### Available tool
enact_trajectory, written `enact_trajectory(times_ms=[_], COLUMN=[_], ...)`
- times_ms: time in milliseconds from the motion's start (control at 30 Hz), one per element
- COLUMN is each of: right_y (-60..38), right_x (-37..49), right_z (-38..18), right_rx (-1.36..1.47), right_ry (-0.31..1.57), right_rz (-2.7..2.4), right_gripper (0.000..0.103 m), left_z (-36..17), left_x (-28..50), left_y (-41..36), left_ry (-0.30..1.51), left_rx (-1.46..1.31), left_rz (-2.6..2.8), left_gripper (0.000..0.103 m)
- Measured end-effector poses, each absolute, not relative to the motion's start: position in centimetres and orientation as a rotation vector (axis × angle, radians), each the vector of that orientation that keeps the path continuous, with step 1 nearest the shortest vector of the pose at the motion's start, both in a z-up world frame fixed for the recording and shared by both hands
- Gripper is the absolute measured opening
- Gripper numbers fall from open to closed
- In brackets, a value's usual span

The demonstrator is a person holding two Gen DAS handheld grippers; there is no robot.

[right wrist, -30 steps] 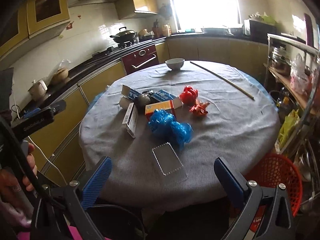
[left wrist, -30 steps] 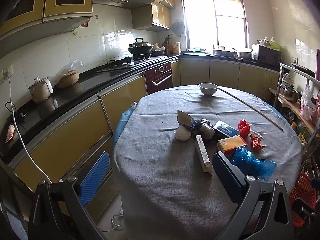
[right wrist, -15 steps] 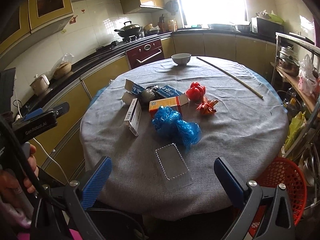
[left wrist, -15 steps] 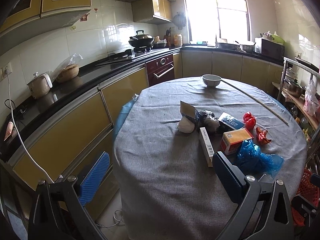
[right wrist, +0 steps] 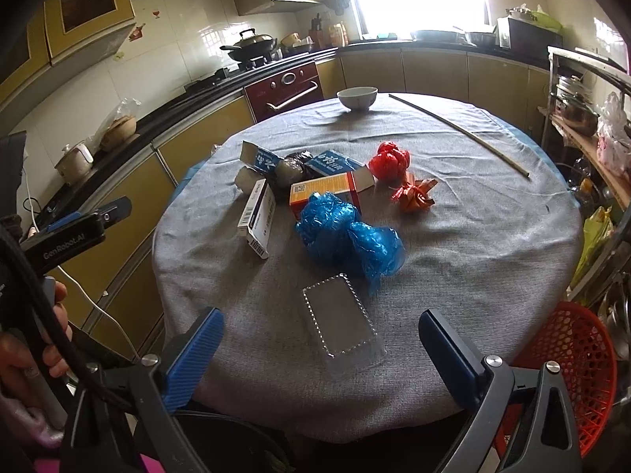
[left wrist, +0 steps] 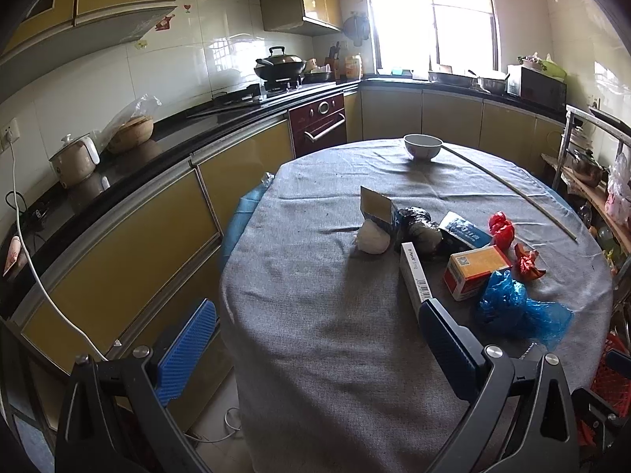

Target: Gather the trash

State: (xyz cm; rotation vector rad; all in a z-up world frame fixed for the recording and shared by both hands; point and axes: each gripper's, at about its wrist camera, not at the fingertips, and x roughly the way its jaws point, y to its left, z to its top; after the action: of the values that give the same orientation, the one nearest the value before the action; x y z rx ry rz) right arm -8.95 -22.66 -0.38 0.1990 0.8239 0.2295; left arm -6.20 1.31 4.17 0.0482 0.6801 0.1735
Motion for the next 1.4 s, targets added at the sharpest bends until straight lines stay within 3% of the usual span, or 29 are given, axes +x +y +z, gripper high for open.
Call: enact_trajectory(times_ms=[667,733,867,933,1100,1400], right_y=[-22.2,-22.0,-21.7,-21.7,-22.2,-23.5], right_x=[-7.2,-7.1,-6.4,-5.9,-4.7,-5.3], right_z=[-1.5,-1.8,-3.3,-4.3,-6.9,-6.8], right_rx=[0.185,0.183,0.164,0.166,0.199,0.226], right_ry=[0.853,0.867,0.912,0.942,1.017,0.976], right_rz=[0.238,0.241,0.231,0.232,0.232,0.267], right_gripper=[0.099,0.092,0.088,0.074,0.059,0.052], left_z=[3.3,3.3,3.1,2.9,2.2,1.3], left_x=[-3.9,-3.9,-3.6,-3.5,-2.7,-0.2], left_y=[1.1,1.1,1.0,0.9,0.4,-3.4], left_ry=[0.711,0.714,0.719,0.726,0.775,0.915], left_rx=[0.057,0.056,0.059,0.059,0.052,0.017], left_rz=[0.171,0.169,0.165,0.154,0.093,-0.132], left_gripper=[0.102,0.102,0.102,0.102,0.102,0.102])
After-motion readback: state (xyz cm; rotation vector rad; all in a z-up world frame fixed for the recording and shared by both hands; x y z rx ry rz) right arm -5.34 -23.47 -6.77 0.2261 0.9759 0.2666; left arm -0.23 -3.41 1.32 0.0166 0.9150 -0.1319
